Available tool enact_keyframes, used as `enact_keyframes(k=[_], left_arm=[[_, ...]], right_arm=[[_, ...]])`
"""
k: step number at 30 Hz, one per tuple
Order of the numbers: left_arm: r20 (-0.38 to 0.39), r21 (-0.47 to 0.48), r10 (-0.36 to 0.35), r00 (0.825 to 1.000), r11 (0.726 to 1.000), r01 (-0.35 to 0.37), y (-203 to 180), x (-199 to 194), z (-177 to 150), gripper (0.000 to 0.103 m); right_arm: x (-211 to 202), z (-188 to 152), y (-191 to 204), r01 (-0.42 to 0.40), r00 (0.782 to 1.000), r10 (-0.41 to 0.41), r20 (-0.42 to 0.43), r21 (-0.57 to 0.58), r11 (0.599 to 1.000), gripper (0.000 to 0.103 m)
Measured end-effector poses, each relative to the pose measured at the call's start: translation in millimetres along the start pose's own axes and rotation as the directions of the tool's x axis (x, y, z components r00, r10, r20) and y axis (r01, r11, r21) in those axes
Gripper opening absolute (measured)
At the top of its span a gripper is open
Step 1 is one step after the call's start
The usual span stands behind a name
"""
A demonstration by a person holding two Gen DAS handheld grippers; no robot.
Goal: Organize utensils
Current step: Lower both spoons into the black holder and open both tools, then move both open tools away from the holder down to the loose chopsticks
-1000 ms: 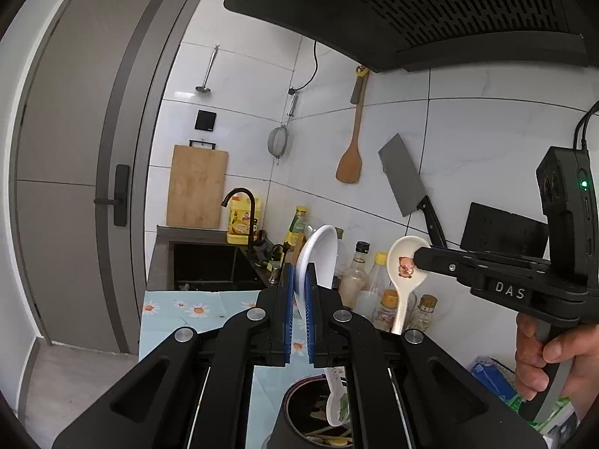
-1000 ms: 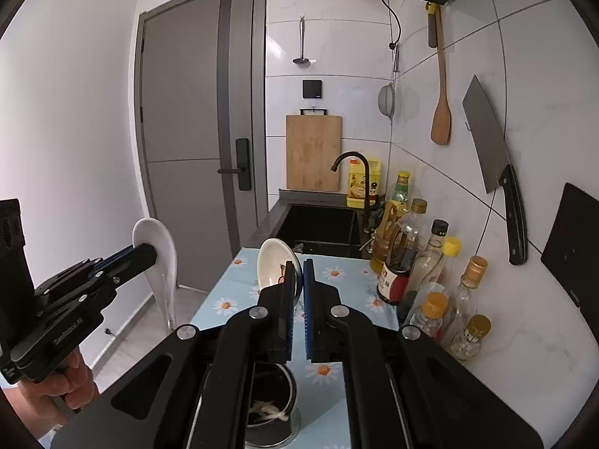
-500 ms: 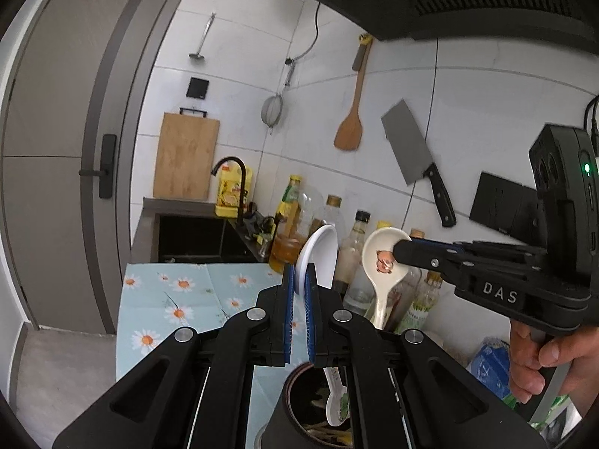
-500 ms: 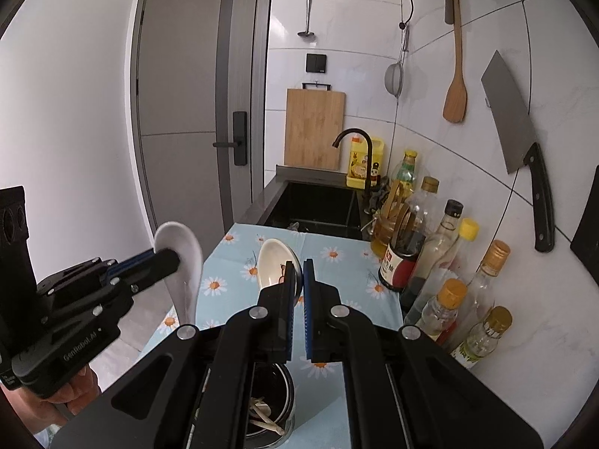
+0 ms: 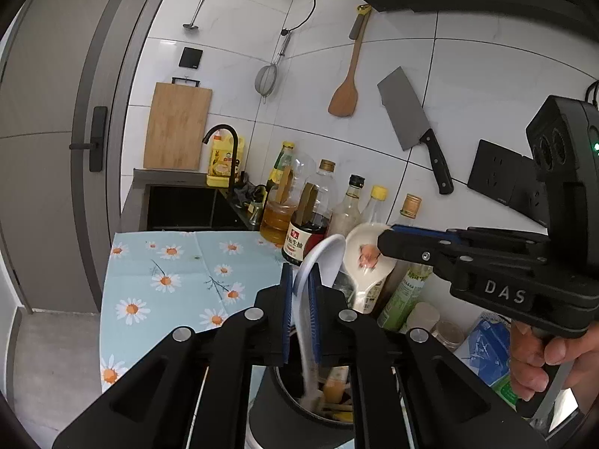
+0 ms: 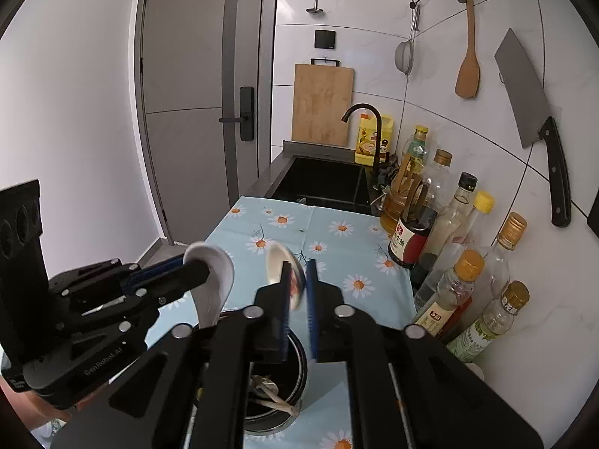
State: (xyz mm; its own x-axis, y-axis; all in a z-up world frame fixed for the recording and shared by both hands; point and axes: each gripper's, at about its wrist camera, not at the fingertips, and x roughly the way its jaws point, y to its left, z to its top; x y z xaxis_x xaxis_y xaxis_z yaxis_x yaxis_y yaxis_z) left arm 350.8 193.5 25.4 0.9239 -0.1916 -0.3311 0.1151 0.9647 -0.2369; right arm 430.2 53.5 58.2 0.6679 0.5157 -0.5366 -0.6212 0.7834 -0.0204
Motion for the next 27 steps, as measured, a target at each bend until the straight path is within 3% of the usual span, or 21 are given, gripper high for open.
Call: enact_keyframes(k=[14, 17, 27], left_arm=[[-0.019, 0.007, 0.006, 1.0, 1.0, -0.006, -8.6, -7.0, 1.2, 0.014], [-0.073, -0.027, -0.047, 0.996, 0.999, 0.045, -6.9, -0.8, 1.3, 0.025], [-0.093, -0.019, -0.046, 0.995, 0.999, 0.044, -13.5, -4.6, 0.7, 0.025]], right_arm=[[-27.6, -3.8, -13.2, 0.006, 1.0, -0.008, 0.023, 0.069, 0.998, 0.018], [-30.6, -5.7, -18.3, -0.005, 1.0, 0.003, 0.017, 0.091, 0.996, 0.018], [-48.8, -13.1, -26.9, -0.003, 1.0, -0.001, 0.029, 0.13, 0.991, 0.018]])
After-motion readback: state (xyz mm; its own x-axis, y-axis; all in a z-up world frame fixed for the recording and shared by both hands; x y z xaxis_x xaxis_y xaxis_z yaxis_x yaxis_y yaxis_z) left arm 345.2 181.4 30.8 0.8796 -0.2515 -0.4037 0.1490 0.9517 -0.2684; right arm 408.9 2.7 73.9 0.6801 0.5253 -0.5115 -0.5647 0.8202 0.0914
